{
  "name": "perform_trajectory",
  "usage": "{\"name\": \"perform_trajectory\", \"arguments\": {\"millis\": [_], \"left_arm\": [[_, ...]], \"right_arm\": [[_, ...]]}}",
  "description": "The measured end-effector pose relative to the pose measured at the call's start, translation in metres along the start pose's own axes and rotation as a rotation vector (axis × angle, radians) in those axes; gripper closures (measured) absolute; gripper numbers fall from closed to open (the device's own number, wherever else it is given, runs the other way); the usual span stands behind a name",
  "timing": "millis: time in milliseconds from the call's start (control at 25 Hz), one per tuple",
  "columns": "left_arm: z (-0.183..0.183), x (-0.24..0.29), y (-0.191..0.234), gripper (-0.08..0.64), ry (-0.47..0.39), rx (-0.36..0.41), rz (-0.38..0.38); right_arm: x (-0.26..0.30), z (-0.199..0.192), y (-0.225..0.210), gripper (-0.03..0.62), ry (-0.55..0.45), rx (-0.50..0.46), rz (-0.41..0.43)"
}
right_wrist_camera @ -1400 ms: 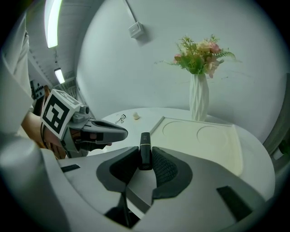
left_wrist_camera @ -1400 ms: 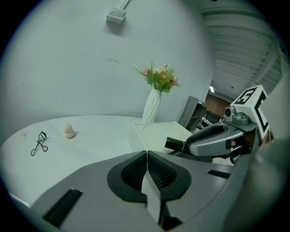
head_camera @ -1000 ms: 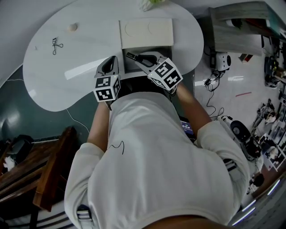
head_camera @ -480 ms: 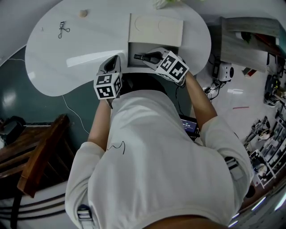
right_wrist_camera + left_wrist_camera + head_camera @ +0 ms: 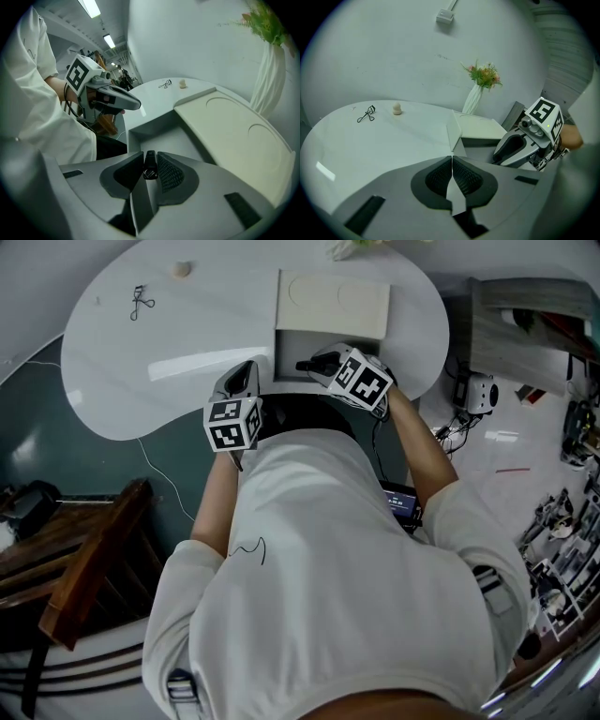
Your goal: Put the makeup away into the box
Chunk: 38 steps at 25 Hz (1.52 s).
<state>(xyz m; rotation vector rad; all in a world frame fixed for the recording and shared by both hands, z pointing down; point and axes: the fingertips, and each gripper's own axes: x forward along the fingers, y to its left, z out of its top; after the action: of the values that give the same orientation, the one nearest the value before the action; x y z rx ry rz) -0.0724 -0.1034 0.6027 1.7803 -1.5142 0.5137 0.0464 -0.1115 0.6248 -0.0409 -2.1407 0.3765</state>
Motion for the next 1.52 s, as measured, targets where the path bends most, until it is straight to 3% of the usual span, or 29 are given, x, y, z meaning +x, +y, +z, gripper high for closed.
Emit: {"name": "perform_trajectory", "arguments": {"millis": [400, 1240, 1520], "left_arm": [[0.002, 0.002, -0.004, 0.538, 0.001, 0.013, -0.018], [0.003, 0.006, -0.016, 0.538, 0.002, 0.032, -0.024], [0.006, 0.004, -0.024, 0.538, 0.004, 0.038, -0.015]], "right_arm": [[0.006, -0.009, -0.006, 0.500, 0.028, 0.013, -0.007], [0.015, -0.030, -0.017, 0.497, 0.155, -0.096, -0.085], [0.008, -0.030, -0.022, 0.476, 0.121, -0.076, -0.123]]}}
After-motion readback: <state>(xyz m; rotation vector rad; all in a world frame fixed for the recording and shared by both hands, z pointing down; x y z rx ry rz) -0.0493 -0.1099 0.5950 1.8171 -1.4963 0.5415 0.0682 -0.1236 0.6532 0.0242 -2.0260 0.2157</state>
